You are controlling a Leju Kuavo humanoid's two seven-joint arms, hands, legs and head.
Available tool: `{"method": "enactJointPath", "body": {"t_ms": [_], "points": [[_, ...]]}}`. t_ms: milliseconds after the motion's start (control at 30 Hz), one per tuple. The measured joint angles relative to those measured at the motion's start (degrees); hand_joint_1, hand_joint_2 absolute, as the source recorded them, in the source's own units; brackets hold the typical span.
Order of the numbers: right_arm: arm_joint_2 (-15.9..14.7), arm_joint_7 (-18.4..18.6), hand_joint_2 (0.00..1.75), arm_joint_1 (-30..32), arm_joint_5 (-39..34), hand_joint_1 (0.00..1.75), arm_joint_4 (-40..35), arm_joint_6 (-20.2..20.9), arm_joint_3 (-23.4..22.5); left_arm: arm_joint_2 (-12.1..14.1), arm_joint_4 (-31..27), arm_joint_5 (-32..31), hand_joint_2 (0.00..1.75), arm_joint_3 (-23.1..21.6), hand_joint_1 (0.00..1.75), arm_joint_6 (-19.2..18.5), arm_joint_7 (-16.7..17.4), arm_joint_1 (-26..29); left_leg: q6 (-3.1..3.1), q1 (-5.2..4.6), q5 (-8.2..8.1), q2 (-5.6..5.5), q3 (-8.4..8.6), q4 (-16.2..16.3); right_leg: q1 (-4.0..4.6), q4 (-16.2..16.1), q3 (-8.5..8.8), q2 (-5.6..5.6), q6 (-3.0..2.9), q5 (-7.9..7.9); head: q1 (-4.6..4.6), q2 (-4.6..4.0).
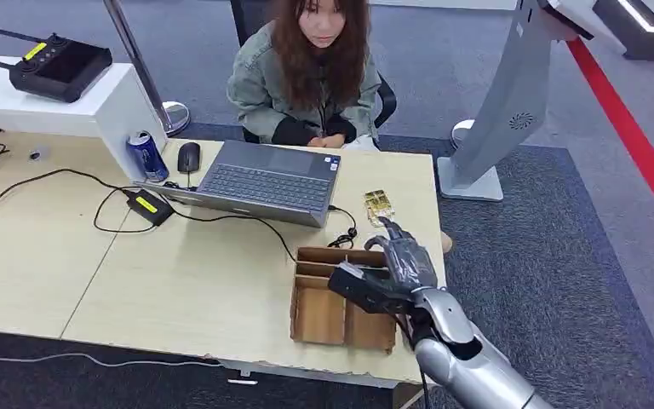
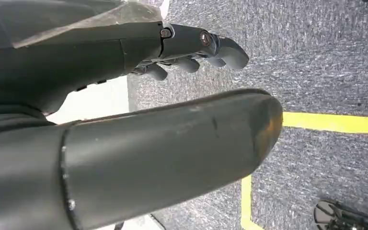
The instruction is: Pass the card to the sensor for recognition and then transmit it.
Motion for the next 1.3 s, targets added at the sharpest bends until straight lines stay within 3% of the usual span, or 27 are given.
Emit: {"method": "enactJointPath", "body": {"t_ms": [400,800,1100,1167,1300], "points": [[-0.3,-0.5,1.75,-0.1,0.0,0.82,1.1,-0.8,-0.2,0.0,0.0,0.0,0.0,-0.4,0.0,-0.2,-0.2,0.0,0.0,0.0,0.0,0.0,0.01,0.0,0.0,0.0,0.01,0.0,0.0,0.0,0.0,0.0],[-0.1,-0.9,1.75,-0.6,0.2,0.99,2.1,-1.2,-1.0,0.0,0.0,0.0,0.0,-1.6,0.0,-0.3,-0.6,0.0,0.01,0.0,0.01,-0.01,0.0,0.0,-0.01,0.0,0.02,0.0,0.01,0.02,0.0,0.0],[0.1,-0.9,1.75,-0.7,0.2,1.2,2.3,-1.2,-1.0,0.0,0.0,0.0,0.0,-1.8,0.0,-0.3,-0.6,0.0,0.01,0.0,0.01,0.0,0.0,0.0,-0.01,0.0,0.02,0.0,0.02,0.02,0.0,0.0],[0.1,-0.9,1.75,-0.7,0.2,1.4,2.3,-1.1,-1.0,0.0,0.0,0.0,0.0,-1.8,0.0,-0.3,-0.6,0.0,0.01,0.0,0.01,0.0,0.0,0.0,-0.01,0.0,0.02,0.0,0.02,0.02,0.0,0.0],[0.2,-0.8,1.75,-0.7,0.2,1.4,2.3,-1.1,-1.0,0.0,0.0,0.0,0.0,-1.9,0.0,-0.3,-0.6,0.0,0.01,0.0,0.01,0.0,0.0,0.0,-0.01,0.0,0.02,0.0,0.01,0.03,0.0,0.0]]}}
